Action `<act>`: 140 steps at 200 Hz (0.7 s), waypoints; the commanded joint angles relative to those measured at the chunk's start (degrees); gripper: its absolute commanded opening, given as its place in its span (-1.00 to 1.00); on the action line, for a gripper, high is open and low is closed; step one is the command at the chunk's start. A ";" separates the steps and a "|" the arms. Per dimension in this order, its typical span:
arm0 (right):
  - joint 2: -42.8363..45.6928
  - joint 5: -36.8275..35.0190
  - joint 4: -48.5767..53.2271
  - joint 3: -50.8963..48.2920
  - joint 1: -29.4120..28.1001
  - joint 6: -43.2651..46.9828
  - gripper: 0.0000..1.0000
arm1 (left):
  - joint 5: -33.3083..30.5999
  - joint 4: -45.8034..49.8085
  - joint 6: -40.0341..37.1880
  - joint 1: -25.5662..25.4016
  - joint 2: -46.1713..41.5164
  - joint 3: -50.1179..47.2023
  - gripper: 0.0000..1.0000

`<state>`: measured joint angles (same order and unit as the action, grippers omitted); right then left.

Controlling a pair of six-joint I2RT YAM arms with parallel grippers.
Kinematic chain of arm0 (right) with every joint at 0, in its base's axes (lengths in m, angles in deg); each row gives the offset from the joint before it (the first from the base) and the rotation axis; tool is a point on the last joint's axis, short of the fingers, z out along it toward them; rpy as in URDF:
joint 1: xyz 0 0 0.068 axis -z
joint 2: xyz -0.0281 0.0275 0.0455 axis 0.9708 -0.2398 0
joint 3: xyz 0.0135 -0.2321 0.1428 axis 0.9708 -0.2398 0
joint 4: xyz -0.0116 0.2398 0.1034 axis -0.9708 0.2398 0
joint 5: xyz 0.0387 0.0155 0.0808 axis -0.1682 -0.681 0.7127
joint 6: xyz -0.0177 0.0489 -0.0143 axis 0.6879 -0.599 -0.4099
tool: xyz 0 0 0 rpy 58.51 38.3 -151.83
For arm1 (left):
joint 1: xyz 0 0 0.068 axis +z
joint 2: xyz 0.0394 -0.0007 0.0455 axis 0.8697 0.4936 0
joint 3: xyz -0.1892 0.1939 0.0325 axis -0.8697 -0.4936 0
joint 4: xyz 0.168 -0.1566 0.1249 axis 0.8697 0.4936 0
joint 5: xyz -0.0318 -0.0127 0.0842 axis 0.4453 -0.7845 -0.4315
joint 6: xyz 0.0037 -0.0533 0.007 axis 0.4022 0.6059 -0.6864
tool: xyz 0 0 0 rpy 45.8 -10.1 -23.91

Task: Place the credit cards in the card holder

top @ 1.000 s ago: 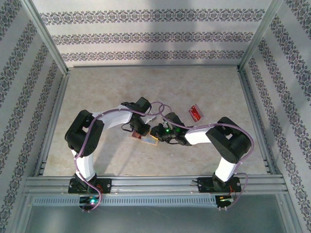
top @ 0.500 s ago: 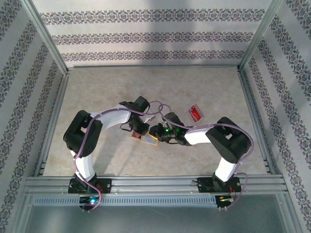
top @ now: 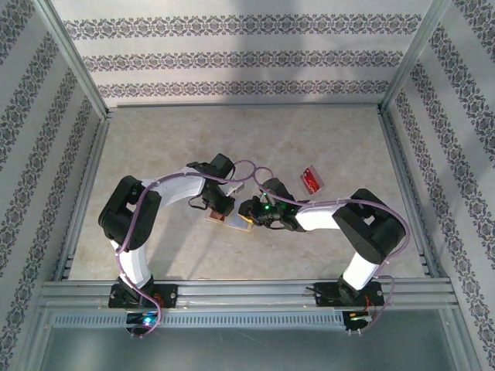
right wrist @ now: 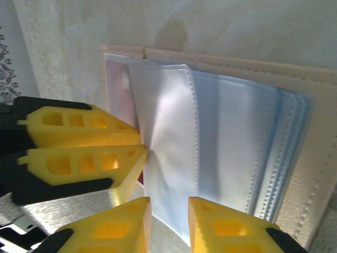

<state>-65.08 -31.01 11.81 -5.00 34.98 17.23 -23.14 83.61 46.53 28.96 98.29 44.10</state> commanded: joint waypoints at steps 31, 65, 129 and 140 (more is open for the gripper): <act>-2.18 -0.26 0.30 1.35 -0.62 1.14 -0.47 | 1.09 -1.35 -0.40 1.38 -1.30 -1.41 -0.67; -2.66 0.24 0.84 2.15 -0.79 1.21 -0.47 | 1.05 -1.88 -0.50 1.70 -1.29 -2.13 -0.68; -3.35 0.70 -0.57 3.73 -1.35 1.25 -0.69 | 1.80 -1.91 -0.15 1.71 -1.74 -2.22 -0.68; -3.34 0.60 -0.58 3.81 -1.33 1.47 -0.74 | 2.23 -2.13 -0.14 1.70 -1.89 -2.40 -0.68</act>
<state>-67.77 -30.77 11.88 -2.42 34.24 17.56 -21.58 82.06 46.53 29.81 97.96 42.74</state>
